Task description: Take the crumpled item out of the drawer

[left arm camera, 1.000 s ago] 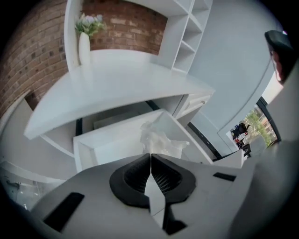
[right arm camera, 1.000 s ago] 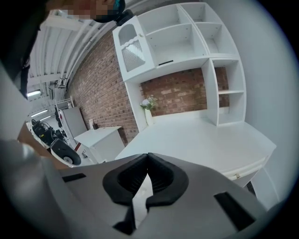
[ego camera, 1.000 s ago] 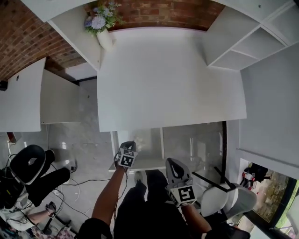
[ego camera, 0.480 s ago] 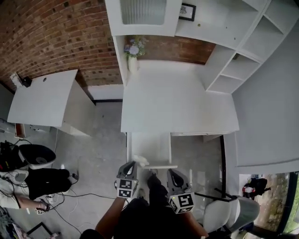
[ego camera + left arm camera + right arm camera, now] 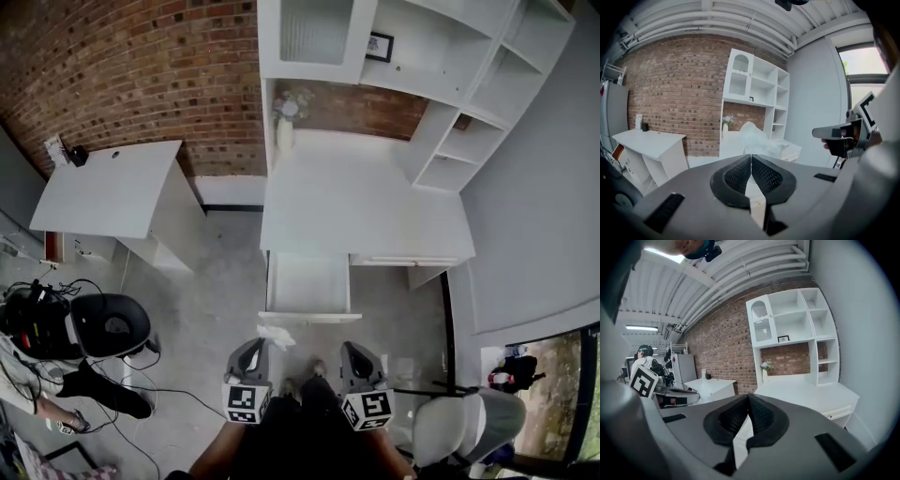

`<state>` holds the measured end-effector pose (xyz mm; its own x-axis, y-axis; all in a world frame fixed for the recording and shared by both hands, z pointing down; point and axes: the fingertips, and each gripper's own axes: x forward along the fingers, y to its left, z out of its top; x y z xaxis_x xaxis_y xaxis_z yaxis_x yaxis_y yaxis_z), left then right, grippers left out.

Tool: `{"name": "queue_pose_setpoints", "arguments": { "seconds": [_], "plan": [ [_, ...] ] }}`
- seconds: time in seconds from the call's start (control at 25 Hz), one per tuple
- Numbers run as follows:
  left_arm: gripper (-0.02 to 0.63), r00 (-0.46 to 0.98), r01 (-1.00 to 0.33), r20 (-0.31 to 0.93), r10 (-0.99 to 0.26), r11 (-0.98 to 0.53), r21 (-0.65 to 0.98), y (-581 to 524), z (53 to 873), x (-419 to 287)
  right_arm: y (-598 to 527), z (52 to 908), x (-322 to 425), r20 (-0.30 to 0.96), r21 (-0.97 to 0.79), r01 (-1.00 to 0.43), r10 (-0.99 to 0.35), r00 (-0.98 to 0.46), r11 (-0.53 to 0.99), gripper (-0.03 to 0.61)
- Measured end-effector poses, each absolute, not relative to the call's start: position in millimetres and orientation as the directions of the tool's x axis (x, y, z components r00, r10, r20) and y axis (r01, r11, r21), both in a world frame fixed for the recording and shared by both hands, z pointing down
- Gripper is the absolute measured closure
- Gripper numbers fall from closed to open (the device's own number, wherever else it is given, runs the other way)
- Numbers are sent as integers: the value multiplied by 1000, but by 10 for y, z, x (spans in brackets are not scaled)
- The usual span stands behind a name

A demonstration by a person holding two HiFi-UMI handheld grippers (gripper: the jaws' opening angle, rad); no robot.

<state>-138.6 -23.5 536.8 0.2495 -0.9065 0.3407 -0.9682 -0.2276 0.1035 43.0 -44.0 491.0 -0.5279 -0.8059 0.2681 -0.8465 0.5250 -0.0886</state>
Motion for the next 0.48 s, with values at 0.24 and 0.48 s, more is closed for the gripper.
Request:
{"name": "queue_pose_setpoints", "arguments": {
  "seconds": [0.24, 0.48],
  "plan": [
    [584, 228, -972, 308, -924, -200, 120, 8, 5117, -1232, -361, 4897, 590, 261, -104, -844, -805, -533, 526, 565],
    [584, 222, -975, 285, -933, -202, 96, 4, 4975, -1086, -363, 4867, 691, 246, -110, -831, -795, -554, 545, 565]
  ]
}}
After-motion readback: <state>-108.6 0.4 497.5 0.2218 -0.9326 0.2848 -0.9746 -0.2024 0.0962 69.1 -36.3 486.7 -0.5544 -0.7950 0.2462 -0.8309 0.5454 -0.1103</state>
